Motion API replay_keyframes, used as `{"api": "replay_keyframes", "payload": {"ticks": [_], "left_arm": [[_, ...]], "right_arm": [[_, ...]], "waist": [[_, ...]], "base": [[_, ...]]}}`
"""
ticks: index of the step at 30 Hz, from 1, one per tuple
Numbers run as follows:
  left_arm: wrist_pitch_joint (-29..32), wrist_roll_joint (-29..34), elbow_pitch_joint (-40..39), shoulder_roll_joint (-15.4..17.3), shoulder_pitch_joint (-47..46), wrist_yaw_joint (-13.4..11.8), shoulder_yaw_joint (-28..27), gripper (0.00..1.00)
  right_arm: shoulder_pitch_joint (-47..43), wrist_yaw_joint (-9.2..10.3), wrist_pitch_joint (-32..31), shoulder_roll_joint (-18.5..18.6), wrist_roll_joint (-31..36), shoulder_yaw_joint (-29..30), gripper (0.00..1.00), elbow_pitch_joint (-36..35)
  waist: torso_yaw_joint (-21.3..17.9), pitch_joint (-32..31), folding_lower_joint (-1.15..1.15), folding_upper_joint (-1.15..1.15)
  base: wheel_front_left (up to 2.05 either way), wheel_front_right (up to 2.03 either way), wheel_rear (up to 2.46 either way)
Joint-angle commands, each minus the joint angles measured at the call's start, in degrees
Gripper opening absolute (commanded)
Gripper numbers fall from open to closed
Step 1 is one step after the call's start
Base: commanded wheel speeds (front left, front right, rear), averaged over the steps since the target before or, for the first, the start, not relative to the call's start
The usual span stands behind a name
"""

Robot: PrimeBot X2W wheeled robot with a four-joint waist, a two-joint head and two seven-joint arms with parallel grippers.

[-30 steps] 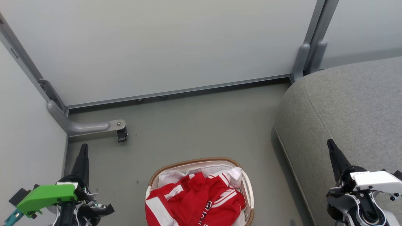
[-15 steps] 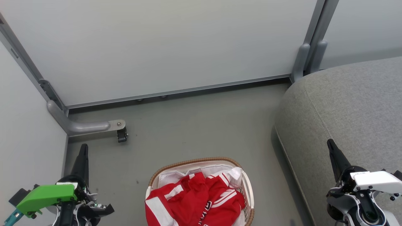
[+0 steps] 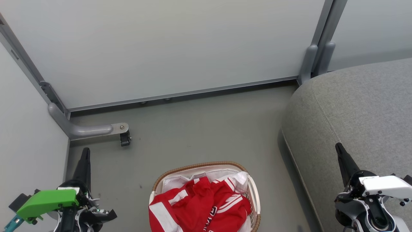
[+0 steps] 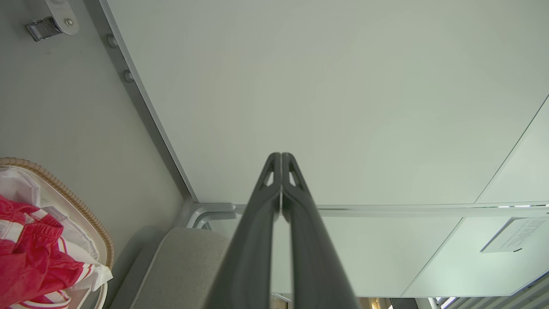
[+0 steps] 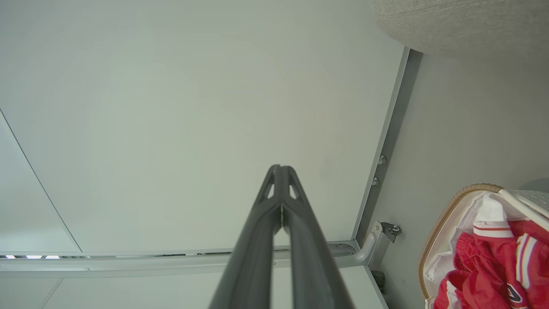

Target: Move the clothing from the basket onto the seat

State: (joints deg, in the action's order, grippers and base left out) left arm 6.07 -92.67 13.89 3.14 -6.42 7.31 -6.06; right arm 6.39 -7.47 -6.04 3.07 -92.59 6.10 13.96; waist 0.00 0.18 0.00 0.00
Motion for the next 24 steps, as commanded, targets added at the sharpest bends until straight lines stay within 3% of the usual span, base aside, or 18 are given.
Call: {"api": "replay_keyframes", "payload": {"ticks": [1, 13, 14, 24], "left_arm": [[0.3, 0.3, 0.0, 0.0, 0.6, 0.3, -0.3, 0.00], [0.3, 0.4, 0.0, 0.0, 0.6, 0.3, -0.3, 0.00], [0.2, 0.1, 0.0, -0.1, 0.0, 0.0, -0.1, 1.00], [-1.7, 2.5, 2.2, -0.2, 0.2, 0.0, 0.6, 1.00]], "right_arm": [[-0.7, -0.04, -0.2, 0.1, 0.3, 0.2, 0.00, 0.0], [-0.6, -0.04, -0.3, 0.0, 0.3, 0.2, 0.00, 0.0], [0.0, 0.00, 0.0, 0.0, 0.1, 0.1, 1.00, 0.0], [-0.1, 0.00, 1.8, 0.7, 3.1, -1.3, 1.00, 1.4]], "waist": [[0.0, 0.0, 0.00, 0.00], [0.0, 0.0, 0.00, 0.00], [0.0, 0.0, 0.00, 0.00], [0.0, 0.1, 0.00, 0.00]], "base": [[0.00, 0.00, 0.00], [0.00, 0.00, 0.00], [0.00, 0.00, 0.00], [0.00, 0.00, 0.00]]}}
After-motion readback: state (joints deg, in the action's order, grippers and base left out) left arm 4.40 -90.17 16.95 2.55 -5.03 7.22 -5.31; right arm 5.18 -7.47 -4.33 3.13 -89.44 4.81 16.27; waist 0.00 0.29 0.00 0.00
